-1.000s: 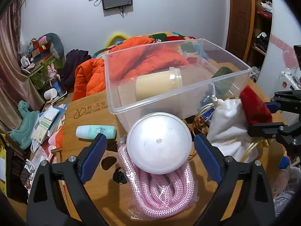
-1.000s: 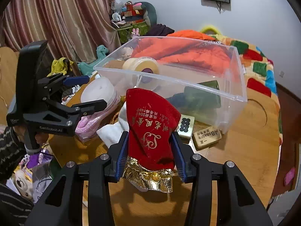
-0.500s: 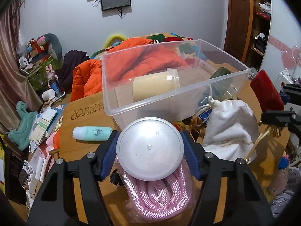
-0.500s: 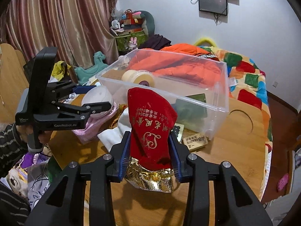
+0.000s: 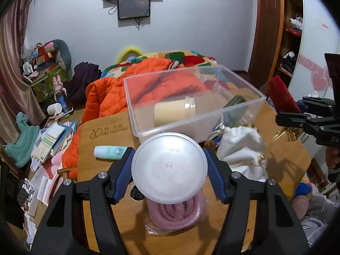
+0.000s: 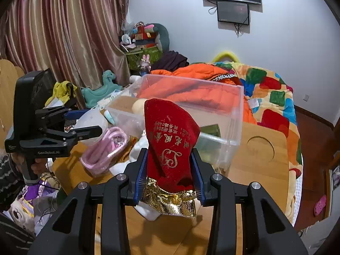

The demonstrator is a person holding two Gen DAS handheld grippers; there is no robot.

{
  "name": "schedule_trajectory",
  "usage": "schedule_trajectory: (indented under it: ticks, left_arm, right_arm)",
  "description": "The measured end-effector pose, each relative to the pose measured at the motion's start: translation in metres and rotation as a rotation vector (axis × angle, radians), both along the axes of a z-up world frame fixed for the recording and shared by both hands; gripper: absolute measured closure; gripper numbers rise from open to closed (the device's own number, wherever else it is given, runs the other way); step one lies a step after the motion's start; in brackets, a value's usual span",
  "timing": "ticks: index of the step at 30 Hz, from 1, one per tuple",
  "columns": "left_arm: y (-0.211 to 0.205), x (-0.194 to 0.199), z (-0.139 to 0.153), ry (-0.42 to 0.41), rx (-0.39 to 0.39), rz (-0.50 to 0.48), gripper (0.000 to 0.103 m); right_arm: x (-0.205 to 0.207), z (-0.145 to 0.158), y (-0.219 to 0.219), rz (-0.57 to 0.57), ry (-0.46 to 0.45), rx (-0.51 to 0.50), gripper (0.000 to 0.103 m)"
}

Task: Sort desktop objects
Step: 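Drop white container into box with left tool while right tool drops red pouch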

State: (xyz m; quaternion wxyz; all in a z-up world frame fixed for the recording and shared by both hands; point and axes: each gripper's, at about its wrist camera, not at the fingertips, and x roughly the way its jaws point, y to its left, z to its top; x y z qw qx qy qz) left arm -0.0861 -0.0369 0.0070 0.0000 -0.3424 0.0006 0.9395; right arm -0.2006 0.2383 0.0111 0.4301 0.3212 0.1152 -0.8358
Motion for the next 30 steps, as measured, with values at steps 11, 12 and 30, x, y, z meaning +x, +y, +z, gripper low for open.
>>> schedule_trajectory:
  ticks: [11,12,30]
  left_arm:
    - [0.001,-0.001,0.032,0.091,0.003,0.002,0.039]
    - [0.001,-0.002,0.034,0.096,0.006,0.001,0.039]
    - [0.005,-0.058,0.06,0.158,0.06,-0.009,0.039]
  right_arm:
    - [-0.01,0.026,-0.001,-0.018,0.06,-0.045,0.068]
    - [-0.012,0.029,-0.002,-0.02,0.065,-0.051,0.068]
    - [-0.044,0.043,-0.029,-0.027,0.087,-0.116,0.068]
